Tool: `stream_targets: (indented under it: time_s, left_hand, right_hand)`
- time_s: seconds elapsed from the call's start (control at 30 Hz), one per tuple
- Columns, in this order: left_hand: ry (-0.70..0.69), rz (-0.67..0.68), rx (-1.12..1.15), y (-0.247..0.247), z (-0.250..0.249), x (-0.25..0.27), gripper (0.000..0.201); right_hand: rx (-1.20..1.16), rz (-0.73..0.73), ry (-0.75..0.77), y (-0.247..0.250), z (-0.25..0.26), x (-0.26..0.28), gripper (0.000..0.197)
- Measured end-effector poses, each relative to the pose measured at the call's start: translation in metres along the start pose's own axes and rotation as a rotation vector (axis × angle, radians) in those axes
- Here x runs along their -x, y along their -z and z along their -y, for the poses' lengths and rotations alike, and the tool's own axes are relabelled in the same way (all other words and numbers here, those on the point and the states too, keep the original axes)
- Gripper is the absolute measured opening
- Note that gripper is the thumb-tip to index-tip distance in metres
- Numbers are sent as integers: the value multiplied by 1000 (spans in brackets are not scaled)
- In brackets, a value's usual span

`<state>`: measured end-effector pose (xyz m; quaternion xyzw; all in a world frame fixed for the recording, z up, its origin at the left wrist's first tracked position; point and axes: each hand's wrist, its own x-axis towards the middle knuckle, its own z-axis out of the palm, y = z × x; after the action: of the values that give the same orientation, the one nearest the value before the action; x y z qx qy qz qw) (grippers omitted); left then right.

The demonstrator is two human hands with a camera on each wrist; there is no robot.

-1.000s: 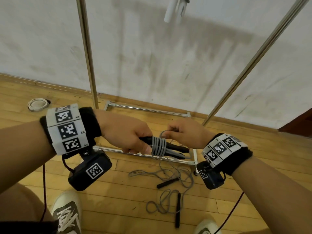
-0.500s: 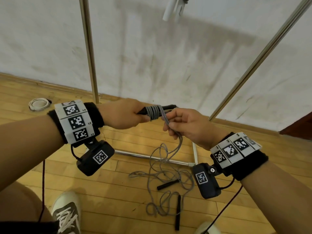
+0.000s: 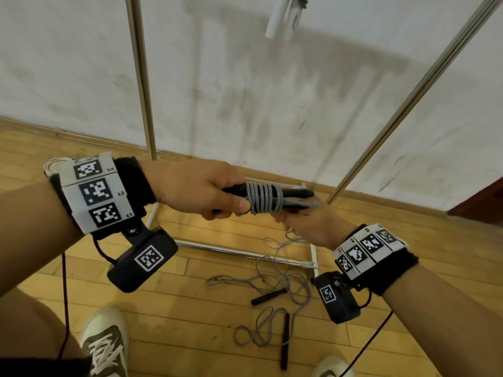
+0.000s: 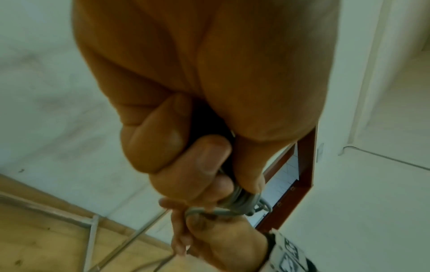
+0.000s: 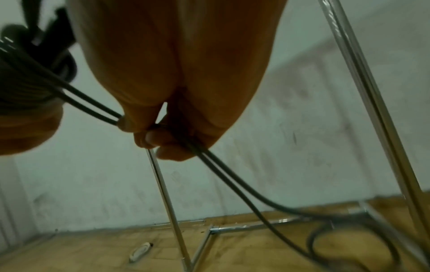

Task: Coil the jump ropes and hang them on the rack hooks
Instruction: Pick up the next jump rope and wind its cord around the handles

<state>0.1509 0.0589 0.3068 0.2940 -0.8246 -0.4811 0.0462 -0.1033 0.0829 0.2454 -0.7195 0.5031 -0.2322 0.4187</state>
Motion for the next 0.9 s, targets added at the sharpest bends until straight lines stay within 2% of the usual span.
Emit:
stream_targets:
  time_s: [0.1,0.13,0.2,0.23,0.27,0.3,0.37,0.43,0.53,0.63,0.8,0.9]
  left_hand:
    - [32,106,-38,-9,0,-1,19]
    - [43,137,-47,-12,1,-3,19]
    - [65,164,-82,-17,2,-6,20]
    - [79,167,-105,-19,4,-8,21]
    - [97,167,-129,-20,6,-9,21]
    - [121,164,-159,-21,8,-11,20]
    - [184,141,-243,-22,15,-14,21]
    - [247,99,-309,-22,21,-16,24]
    - [304,-19,-374,-17,28,-20,33]
    - [296,-174,-371,-4,30,-20,33]
    - [258,-378,-189,15,30,-14,27]
    - [169,-401,-57,14,21,-10,24]
  right_hand:
    - [-75,46,-65,4,5,-4,13]
    - [6,26,-82,7,6,-7,22]
    - [420,62,-12,13,6,-8,62]
    - [562,58,20,16,6,-8,74]
    - [601,25,36,20,5,-9,78]
    - [553,-26,41,23,6,-10,74]
    - [421,-120,67,23,10,-12,52]
    - [265,-153,61,22,15,-14,39]
    - [-156,-87,-68,21,28,-13,29]
    - [-272,-19,-69,15,35,-8,17]
    - [-310,16,46,7,29,1,31]
    - [-363,-4,53,3,22,0,29]
